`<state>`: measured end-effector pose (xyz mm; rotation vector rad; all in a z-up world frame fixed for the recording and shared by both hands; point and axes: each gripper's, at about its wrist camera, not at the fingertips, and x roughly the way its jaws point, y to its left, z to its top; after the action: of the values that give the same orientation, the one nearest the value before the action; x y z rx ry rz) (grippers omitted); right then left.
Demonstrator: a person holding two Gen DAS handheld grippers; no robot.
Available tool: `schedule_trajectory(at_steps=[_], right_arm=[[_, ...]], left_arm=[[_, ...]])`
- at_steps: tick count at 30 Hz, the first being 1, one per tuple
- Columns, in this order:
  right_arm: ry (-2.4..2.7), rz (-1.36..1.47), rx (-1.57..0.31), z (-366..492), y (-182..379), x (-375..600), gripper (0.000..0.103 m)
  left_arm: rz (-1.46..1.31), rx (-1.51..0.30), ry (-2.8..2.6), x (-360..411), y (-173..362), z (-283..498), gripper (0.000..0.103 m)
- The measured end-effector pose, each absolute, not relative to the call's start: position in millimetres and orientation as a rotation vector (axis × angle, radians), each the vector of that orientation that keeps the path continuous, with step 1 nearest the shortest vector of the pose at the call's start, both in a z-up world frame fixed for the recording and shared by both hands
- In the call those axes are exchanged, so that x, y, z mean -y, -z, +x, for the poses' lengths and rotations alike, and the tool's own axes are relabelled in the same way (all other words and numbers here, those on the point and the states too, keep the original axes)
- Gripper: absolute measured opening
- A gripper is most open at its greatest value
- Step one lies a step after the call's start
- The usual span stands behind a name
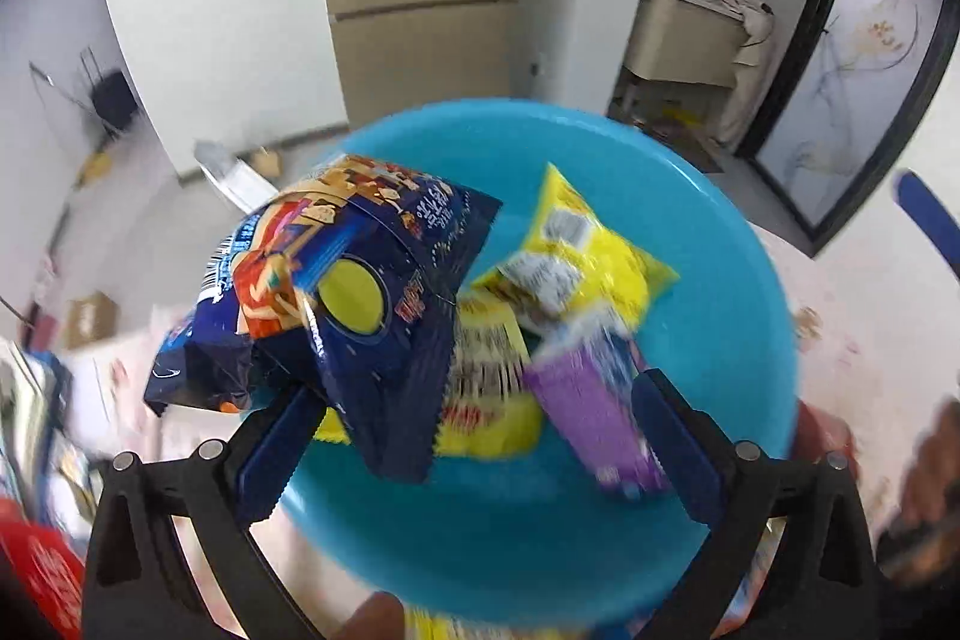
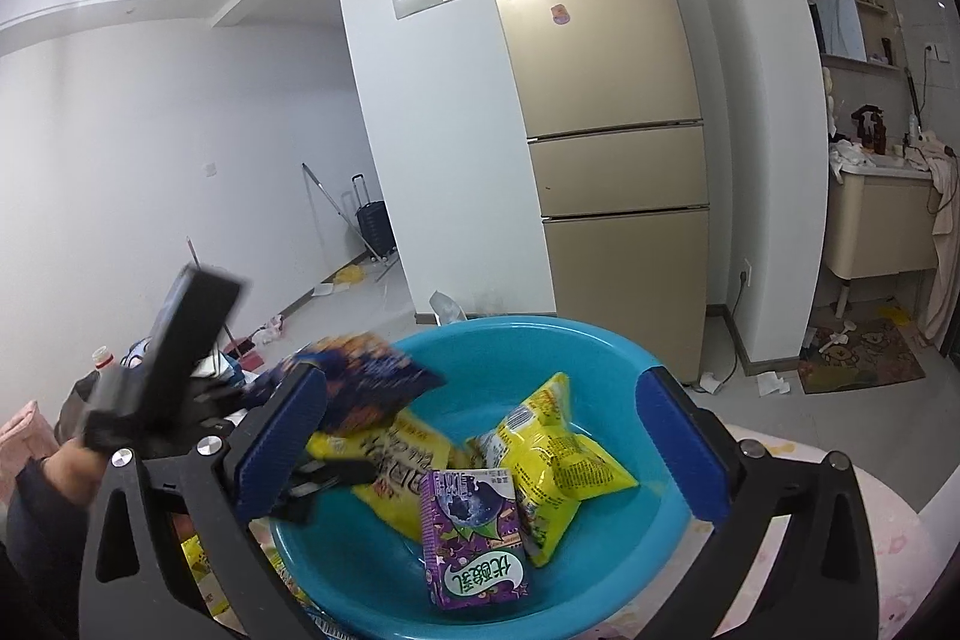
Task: Organize snacks
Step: 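Move both grippers away from the basin toward the snacks on the table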
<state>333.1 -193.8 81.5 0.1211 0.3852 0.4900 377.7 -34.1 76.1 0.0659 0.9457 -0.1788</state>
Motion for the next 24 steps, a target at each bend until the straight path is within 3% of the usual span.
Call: schedule_trajectory(at_steps=[12,17,21,24], right_arm=[[-0.480,0.134,-0.359,330.6,-87.4,203.4,0.103],[-0.481,0.122,-0.352,330.1,-89.8,202.8,0.103],[-0.471,0.148,-0.358,337.1,-89.2,209.2,0.103],[-0.478,0.175,-0.379,342.3,-84.9,211.5,0.103]], left_arm=[[-0.002,-0.683,0.083,14.6,-101.5,347.4,0.103],[0.031,-0.930,-0.128,-0.7,-75.9,365.3,0.103],[-0.236,-0.986,0.053,-30.7,-59.0,360.4,0.103],[-0.223,-0.989,-0.019,-34.9,-46.8,379.8,0.103]])
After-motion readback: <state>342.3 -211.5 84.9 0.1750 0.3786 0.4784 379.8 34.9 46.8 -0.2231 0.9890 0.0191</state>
